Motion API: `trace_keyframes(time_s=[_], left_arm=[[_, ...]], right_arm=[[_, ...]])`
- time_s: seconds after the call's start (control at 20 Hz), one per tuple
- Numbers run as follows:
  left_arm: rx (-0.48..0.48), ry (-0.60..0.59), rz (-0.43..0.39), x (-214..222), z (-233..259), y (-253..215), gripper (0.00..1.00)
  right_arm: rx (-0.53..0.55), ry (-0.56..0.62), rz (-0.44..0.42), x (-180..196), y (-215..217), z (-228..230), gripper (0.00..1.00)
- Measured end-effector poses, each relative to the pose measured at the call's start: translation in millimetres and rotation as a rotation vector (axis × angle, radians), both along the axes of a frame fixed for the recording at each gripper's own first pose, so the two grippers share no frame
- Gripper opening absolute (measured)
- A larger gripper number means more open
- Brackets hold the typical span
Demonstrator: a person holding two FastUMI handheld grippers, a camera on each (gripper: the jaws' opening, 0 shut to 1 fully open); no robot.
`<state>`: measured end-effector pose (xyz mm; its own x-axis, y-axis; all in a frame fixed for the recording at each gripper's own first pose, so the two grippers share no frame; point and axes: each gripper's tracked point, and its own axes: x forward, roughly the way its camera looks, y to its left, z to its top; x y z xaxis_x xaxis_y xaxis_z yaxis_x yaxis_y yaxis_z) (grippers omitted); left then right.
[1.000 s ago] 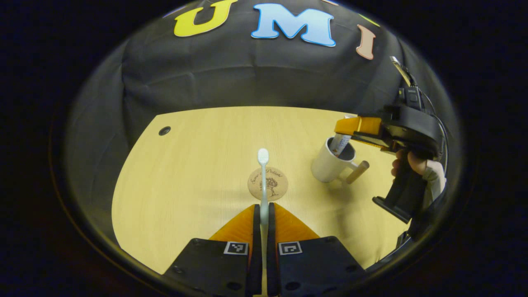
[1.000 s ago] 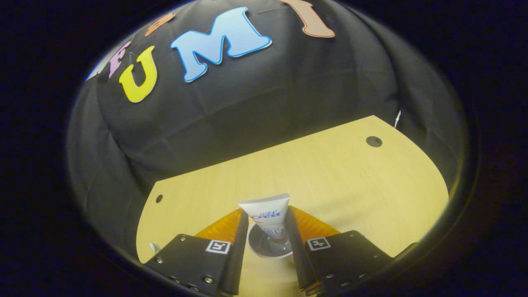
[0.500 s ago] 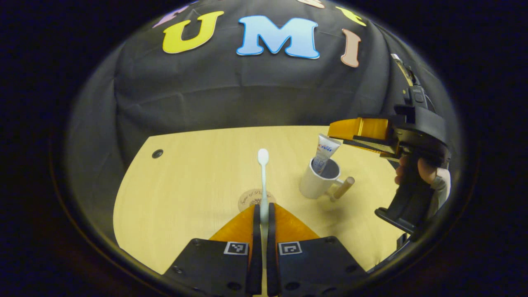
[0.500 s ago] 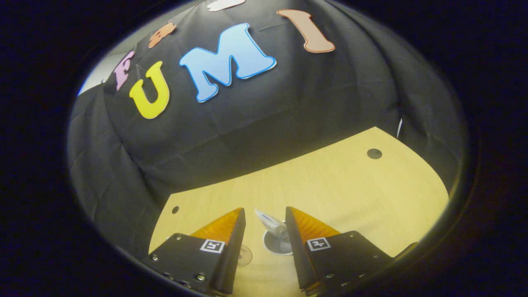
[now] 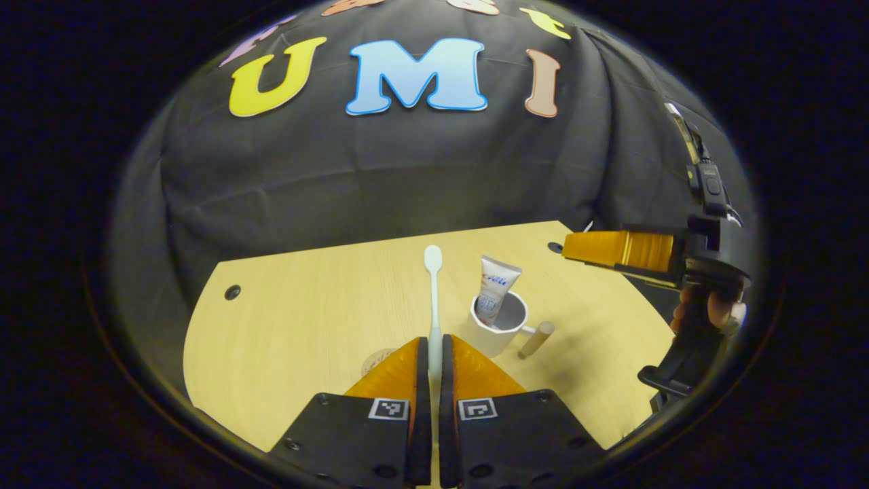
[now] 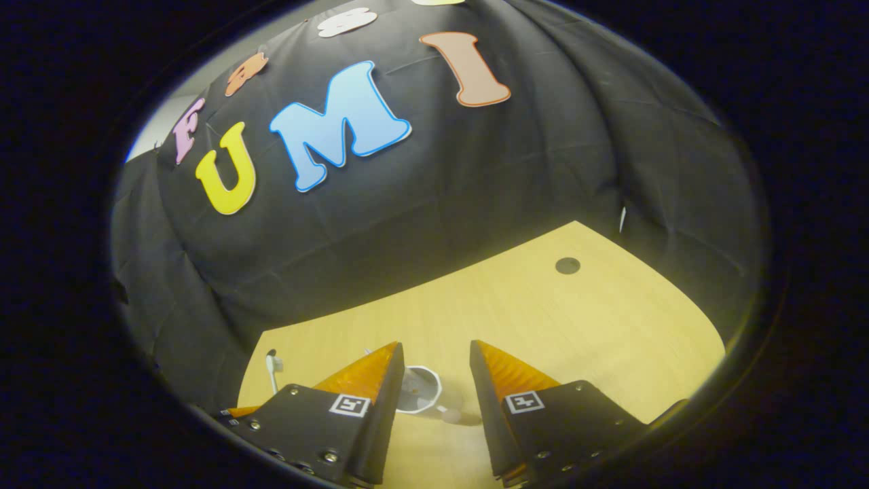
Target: Put the toothbrush and toothpaste on the desktop into the cup, then pick up the cup and place it on the coaster on the desktop.
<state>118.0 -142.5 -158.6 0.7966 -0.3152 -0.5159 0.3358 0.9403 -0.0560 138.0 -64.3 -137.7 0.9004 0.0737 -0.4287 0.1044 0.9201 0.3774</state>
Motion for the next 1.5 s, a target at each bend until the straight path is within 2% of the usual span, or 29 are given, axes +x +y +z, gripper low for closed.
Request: trace_keyframes(time_s=[0.4,0.55,0.6,0.75,0.85,1.15,1.25,1.5], left_arm=[[0.012,-0.13,-0.141,30,22,-65,0.12],[0.001,-0.156,-0.175,36,23,-87,0.12],[-0.006,-0.163,-0.185,38,22,-93,0.12],[-0.02,-0.202,-0.216,50,24,-110,0.12],[-0.029,-0.235,-0.236,60,27,-122,0.12],[-0.12,-0.287,-0.218,84,23,-140,0.12],[-0.117,-0.316,-0.193,90,23,-140,0.12],[-0.129,-0.398,-0.161,89,26,-133,0.12]], right_arm=[[-0.02,0.079,-0.061,-28,-47,-27,0.58],[-0.036,0.101,-0.071,-35,-60,-34,0.58],[-0.038,0.108,-0.071,-36,-62,-36,0.55],[-0.043,0.129,-0.073,-39,-68,-40,0.58],[-0.054,0.145,-0.071,-41,-71,-44,0.55],[-0.109,0.198,-0.057,-54,-82,-53,0.55],[-0.128,0.216,-0.051,-59,-84,-57,0.58],[-0.14,0.237,-0.04,-66,-80,-63,0.57]])
